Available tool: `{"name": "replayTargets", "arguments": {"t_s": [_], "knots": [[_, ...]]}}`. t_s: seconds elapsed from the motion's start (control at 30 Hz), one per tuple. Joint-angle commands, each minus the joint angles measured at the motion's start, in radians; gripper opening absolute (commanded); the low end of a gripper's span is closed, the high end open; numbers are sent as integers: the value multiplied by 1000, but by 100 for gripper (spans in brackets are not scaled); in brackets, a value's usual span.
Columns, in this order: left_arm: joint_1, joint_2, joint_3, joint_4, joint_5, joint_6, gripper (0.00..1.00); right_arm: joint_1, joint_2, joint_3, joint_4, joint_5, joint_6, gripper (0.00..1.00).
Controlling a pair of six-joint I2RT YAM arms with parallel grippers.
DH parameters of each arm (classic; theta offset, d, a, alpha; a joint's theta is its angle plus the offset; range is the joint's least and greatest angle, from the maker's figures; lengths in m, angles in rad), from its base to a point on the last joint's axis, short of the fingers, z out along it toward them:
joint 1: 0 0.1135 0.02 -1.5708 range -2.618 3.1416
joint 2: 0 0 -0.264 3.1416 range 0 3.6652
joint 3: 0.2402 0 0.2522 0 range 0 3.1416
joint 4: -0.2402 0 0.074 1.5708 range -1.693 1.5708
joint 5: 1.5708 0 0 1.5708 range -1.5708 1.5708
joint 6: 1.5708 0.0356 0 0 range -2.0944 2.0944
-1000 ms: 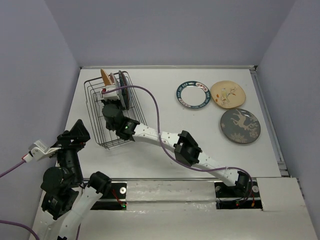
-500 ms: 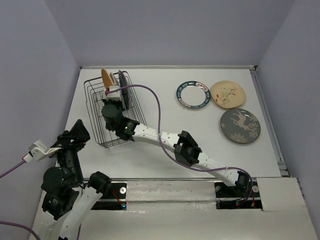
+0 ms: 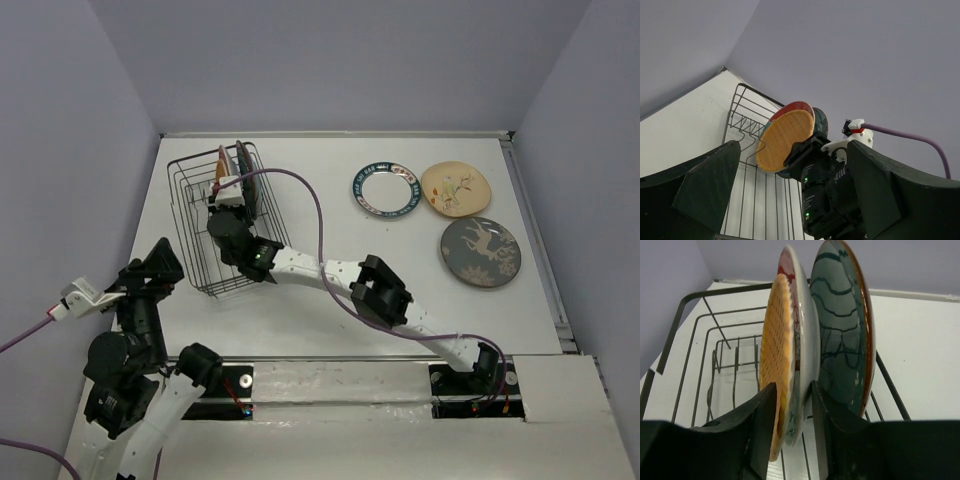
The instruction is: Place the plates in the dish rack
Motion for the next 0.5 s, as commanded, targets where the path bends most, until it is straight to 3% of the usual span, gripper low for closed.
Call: {"name": "replayTargets", "arguments": {"t_s": [0.0, 0.07, 0.17, 0.47], "knots": [[6, 57, 6, 33, 16, -2, 99, -5, -94, -76, 21, -62, 50, 43], [4, 79, 9, 27, 36, -9, 99, 4, -106, -85, 21, -62, 36, 52], [4, 135, 20, 19, 73, -19, 99, 4, -172, -144, 32, -91, 51, 56], [4, 237, 31, 16, 87, -13, 99, 4, -524, -524, 50, -286, 82, 71]]}}
